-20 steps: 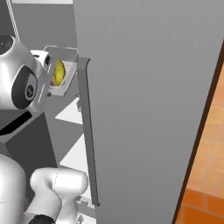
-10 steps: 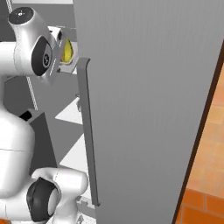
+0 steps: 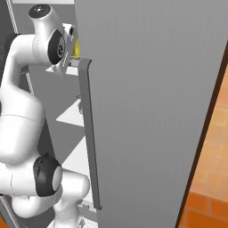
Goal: Take the meat container that has the fish and place it on the second highest rack of the freezer. Then take the vegetable container that has the sweet potato and cucumber and place it on the highest rack of the freezer.
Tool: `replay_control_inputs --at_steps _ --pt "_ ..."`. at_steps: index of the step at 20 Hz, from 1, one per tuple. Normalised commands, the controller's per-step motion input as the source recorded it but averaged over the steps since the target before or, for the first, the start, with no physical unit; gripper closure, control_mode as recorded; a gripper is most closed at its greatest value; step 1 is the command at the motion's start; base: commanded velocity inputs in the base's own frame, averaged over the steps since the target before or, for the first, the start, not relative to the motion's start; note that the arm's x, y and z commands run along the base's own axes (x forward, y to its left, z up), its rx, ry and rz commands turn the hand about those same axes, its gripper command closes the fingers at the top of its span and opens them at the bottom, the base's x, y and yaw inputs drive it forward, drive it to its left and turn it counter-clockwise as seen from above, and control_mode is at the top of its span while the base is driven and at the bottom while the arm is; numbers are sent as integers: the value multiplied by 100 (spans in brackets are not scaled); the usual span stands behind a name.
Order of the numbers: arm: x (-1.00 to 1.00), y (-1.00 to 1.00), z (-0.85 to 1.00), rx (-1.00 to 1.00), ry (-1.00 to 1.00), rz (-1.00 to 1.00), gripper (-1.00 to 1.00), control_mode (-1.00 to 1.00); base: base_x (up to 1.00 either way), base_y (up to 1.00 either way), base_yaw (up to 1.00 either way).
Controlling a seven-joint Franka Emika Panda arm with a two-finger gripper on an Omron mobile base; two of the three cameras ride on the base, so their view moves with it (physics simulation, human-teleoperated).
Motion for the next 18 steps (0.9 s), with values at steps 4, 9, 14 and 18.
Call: replay_control_inputs --at_steps 4,9,14,18 --pt "64 10 -22 -4 0 0 100 -100 0 0 0" --pt "45 0 -47 -1 0 0 100 -100 0 0 0" --pt "52 1 -19 0 0 0 100 -100 0 0 0" --pt "53 1 -12 0 0 0 100 -100 0 0 0"
